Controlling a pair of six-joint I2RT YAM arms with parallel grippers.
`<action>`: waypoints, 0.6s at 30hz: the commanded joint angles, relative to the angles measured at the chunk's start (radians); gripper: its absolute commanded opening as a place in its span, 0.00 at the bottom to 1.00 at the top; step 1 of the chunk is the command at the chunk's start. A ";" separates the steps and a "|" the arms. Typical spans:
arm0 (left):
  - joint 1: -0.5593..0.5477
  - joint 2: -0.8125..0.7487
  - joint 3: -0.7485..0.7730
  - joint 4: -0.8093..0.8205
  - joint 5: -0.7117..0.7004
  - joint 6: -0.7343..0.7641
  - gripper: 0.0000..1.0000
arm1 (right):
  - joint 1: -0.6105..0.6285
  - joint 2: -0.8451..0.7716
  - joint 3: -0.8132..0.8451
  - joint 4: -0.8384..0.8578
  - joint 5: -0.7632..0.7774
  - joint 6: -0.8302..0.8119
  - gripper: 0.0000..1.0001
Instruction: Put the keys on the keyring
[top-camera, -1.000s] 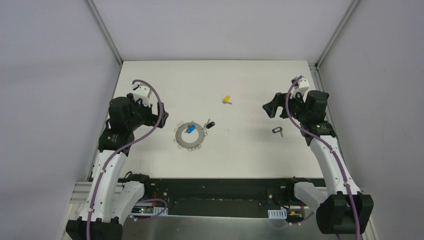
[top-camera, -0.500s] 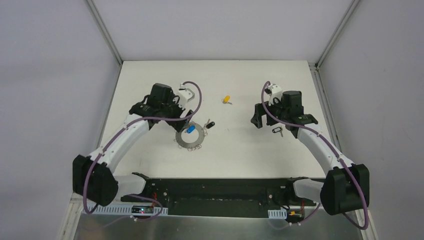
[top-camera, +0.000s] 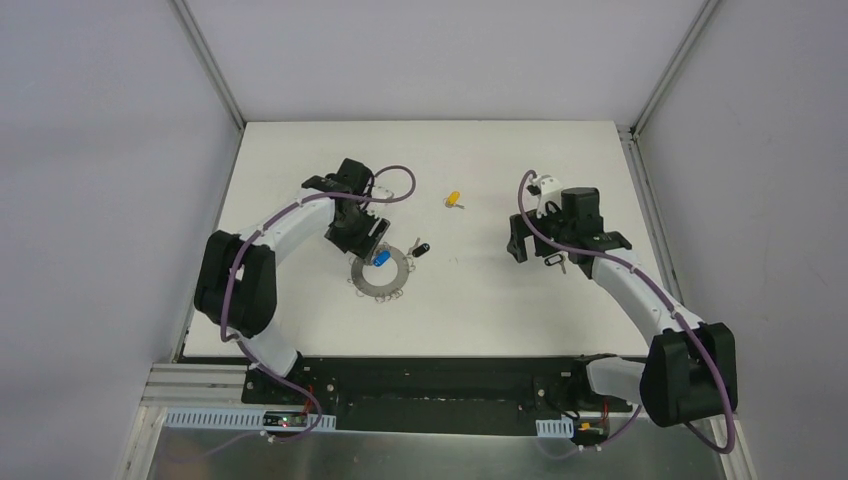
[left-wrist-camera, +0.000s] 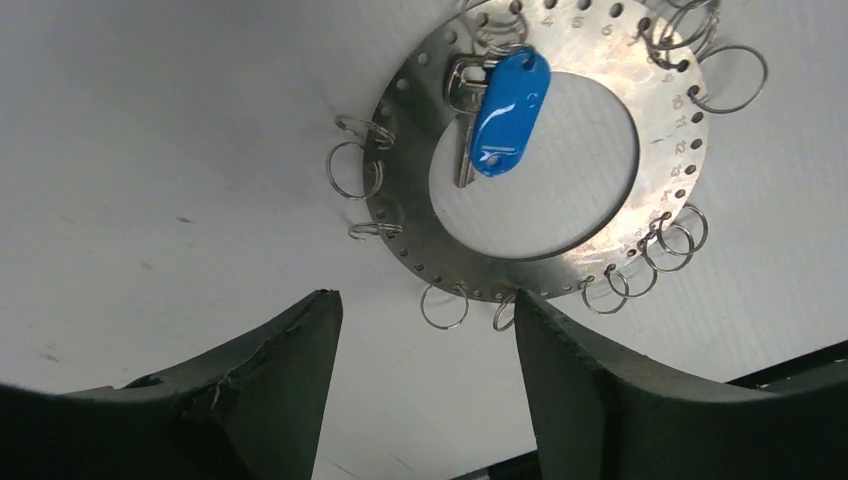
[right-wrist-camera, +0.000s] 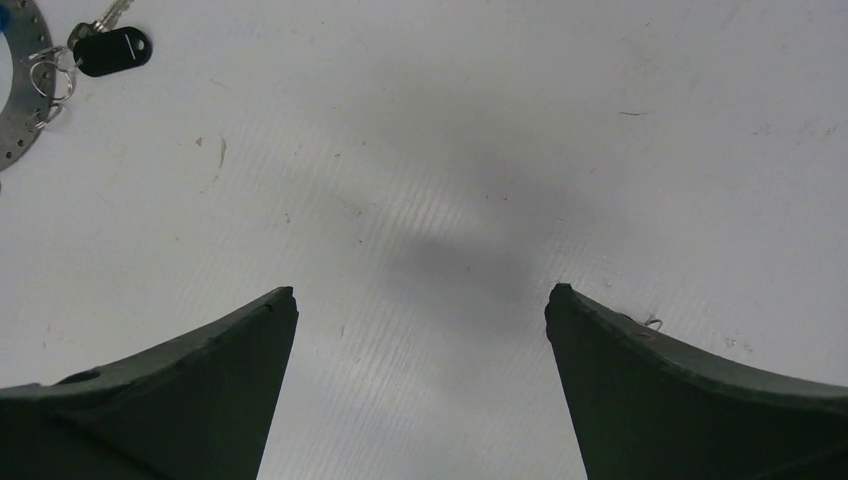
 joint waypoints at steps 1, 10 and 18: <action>0.058 0.075 0.086 -0.111 0.019 -0.102 0.64 | 0.001 0.028 0.005 0.004 0.005 -0.024 0.99; 0.071 0.212 0.223 -0.119 0.041 -0.133 0.58 | 0.001 0.048 0.006 -0.003 0.002 -0.038 0.97; 0.104 0.188 0.162 -0.128 0.070 -0.137 0.54 | 0.001 0.048 -0.001 -0.010 -0.003 -0.045 0.97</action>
